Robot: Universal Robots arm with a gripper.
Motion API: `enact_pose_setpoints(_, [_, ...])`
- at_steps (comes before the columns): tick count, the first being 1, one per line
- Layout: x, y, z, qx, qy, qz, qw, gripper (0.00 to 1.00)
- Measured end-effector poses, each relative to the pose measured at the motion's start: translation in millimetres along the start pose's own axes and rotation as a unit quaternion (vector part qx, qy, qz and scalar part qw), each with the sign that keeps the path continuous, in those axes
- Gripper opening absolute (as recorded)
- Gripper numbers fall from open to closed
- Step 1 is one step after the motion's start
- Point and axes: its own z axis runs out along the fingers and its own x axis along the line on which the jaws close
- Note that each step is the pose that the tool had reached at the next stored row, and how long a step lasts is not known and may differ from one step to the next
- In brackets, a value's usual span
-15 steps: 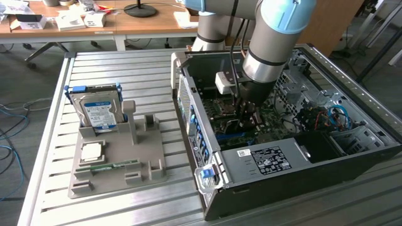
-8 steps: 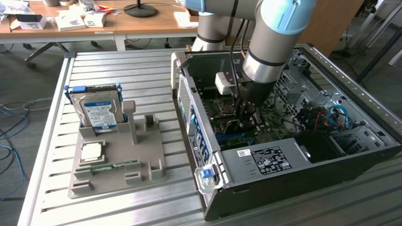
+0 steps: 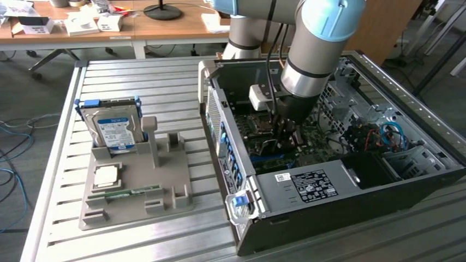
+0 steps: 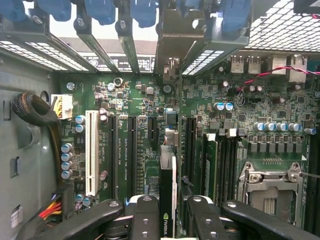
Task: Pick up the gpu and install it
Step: 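Insert the gpu into the slot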
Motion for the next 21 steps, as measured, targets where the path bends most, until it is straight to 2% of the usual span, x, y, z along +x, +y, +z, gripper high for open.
enact_pose_setpoints(21, [-0.4,0.1,0.1,0.0000,0.0004,0.002,1.0000,0.26])
